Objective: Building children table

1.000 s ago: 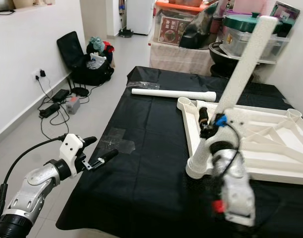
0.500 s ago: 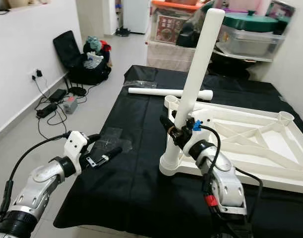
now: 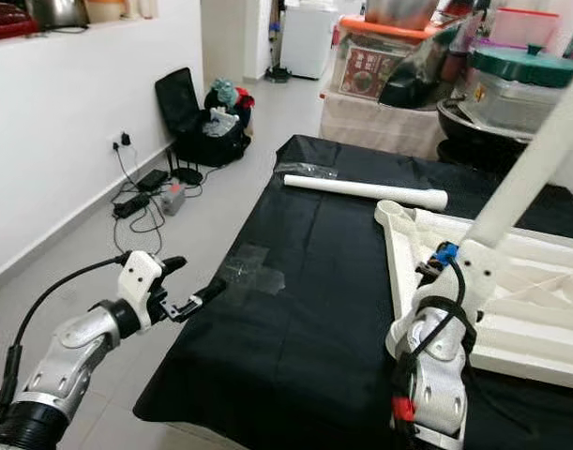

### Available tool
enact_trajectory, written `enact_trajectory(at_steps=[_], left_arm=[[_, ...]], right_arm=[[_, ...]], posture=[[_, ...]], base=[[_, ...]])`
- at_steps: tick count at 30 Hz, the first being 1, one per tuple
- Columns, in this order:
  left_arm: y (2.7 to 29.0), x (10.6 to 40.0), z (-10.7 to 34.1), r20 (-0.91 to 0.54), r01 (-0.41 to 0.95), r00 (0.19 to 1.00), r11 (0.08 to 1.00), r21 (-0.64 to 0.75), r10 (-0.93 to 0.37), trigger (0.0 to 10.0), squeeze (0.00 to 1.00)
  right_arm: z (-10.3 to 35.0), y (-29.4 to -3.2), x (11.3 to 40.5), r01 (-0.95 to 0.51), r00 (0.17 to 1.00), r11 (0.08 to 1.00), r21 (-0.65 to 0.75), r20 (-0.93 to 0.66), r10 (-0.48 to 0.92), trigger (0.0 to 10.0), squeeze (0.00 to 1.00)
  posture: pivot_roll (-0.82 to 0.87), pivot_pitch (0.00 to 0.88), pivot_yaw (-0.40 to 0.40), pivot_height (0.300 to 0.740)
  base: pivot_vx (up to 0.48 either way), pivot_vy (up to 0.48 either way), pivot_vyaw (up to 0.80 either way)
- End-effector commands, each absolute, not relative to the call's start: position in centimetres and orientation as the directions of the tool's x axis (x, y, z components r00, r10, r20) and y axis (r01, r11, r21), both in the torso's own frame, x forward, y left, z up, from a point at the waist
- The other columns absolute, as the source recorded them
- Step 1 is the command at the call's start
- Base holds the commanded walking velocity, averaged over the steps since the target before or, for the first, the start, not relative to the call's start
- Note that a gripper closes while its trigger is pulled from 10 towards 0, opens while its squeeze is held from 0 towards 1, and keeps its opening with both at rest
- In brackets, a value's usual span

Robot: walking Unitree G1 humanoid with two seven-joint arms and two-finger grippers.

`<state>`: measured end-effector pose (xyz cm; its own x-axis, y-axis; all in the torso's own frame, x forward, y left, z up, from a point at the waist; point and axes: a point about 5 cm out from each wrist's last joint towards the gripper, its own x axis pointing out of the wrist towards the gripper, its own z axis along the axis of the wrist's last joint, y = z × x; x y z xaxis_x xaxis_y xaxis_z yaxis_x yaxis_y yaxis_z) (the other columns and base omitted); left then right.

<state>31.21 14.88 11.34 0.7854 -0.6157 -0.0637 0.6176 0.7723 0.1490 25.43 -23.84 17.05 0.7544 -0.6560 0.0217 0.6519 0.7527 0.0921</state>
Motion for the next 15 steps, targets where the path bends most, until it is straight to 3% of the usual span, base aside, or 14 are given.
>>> enact_trajectory(at_steps=[1, 5, 6, 11, 12, 14, 15], left_arm=[[14.7, 31.4, 11.3, -0.075, 0.629, 0.776, 0.759, 0.170, -0.626, 10.0, 0.00], [14.5, 31.7, 11.6, -0.073, 0.630, 0.774, 0.756, 0.177, -0.629, 10.0, 0.00], [14.4, 31.8, 11.8, -0.069, 0.631, 0.773, 0.755, 0.178, -0.630, 10.0, 0.00], [14.5, 31.6, 11.7, -0.067, 0.630, 0.774, 0.757, 0.173, -0.629, 10.0, 0.00], [14.7, 31.4, 11.5, -0.070, 0.627, 0.777, 0.760, 0.172, -0.625, 10.0, 0.00], [14.7, 31.4, 11.5, -0.070, 0.627, 0.777, 0.760, 0.172, -0.625, 10.0, 0.00], [14.8, 31.3, 11.4, -0.073, 0.625, 0.779, 0.762, 0.171, -0.622, 10.0, 0.00]], right_arm=[[15.2, -23.6, 24.3, 0.705, 0.708, 0.709, 0.024, -0.082, -0.701, 0.0, 0.00], [15.7, -23.1, 24.7, 0.686, 0.726, 0.727, 0.017, -0.073, -0.683, 0.0, 0.00], [15.7, -22.7, 25.7, 0.636, 0.769, 0.771, 0.015, -0.089, -0.633, 10.0, 0.00], [16.2, -21.7, 27.2, 0.546, 0.837, 0.837, 0.021, -0.063, -0.544, 10.0, 0.00], [16.4, -21.8, 27.2, 0.558, 0.830, 0.829, 0.034, -0.045, -0.556, 10.0, 0.50], [16.4, -21.8, 27.2, 0.558, 0.830, 0.829, 0.034, -0.045, -0.556, 10.0, 0.50], [16.6, -21.9, 27.3, 0.565, 0.825, 0.824, 0.038, -0.037, -0.564, 10.0, 1.00]], posture=[[-0.01, 0.000, -0.059, 0.740], [-0.01, 0.000, -0.061, 0.740], [0.00, 0.000, -0.063, 0.740], [0.01, 0.000, -0.072, 0.740], [0.01, 0.000, -0.074, 0.740], [0.01, 0.000, -0.074, 0.740], [0.01, 0.000, -0.079, 0.740]], base=[[0.000, 0.000, 0.00], [0.000, 0.000, 0.00], [0.000, 0.000, 0.00], [0.000, 0.000, 0.00], [0.000, 0.000, 0.00], [0.000, 0.000, 0.00], [0.000, 0.000, 0.00]])
